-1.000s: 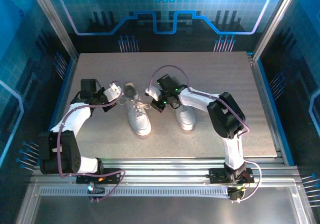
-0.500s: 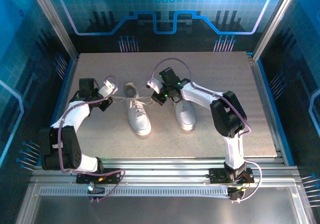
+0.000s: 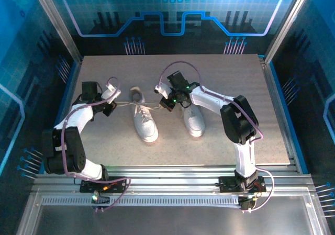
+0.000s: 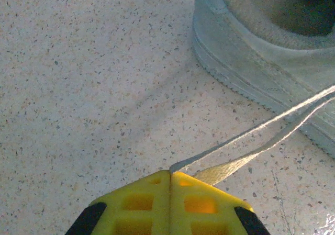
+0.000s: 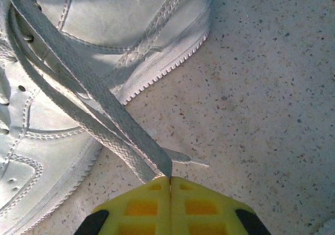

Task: Tie the shoes

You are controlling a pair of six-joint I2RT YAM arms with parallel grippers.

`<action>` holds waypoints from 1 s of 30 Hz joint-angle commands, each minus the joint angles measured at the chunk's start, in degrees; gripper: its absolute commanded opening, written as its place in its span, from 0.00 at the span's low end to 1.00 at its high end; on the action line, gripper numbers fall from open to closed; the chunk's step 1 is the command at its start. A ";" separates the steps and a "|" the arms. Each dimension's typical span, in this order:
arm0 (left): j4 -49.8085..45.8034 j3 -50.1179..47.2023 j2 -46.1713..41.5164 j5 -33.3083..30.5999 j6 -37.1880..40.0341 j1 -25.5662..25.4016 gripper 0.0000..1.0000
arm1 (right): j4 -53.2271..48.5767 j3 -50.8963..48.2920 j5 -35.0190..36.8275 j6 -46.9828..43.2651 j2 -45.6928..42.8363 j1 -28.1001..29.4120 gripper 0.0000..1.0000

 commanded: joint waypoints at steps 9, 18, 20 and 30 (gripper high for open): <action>-2.75 1.16 -6.78 5.12 -5.96 0.86 0.40 | -4.61 6.75 -6.55 2.65 -1.02 -0.55 0.45; 6.81 -13.39 -17.64 8.56 -8.83 -10.25 0.46 | -3.10 14.79 -9.56 5.11 3.45 2.18 0.45; 7.87 -14.29 -16.22 8.69 -9.61 -12.80 0.46 | -3.43 17.91 -10.29 5.25 5.79 3.24 0.46; 10.01 -10.28 -7.01 9.41 -9.58 -14.61 0.45 | -2.39 23.64 -12.68 6.91 12.84 5.52 0.45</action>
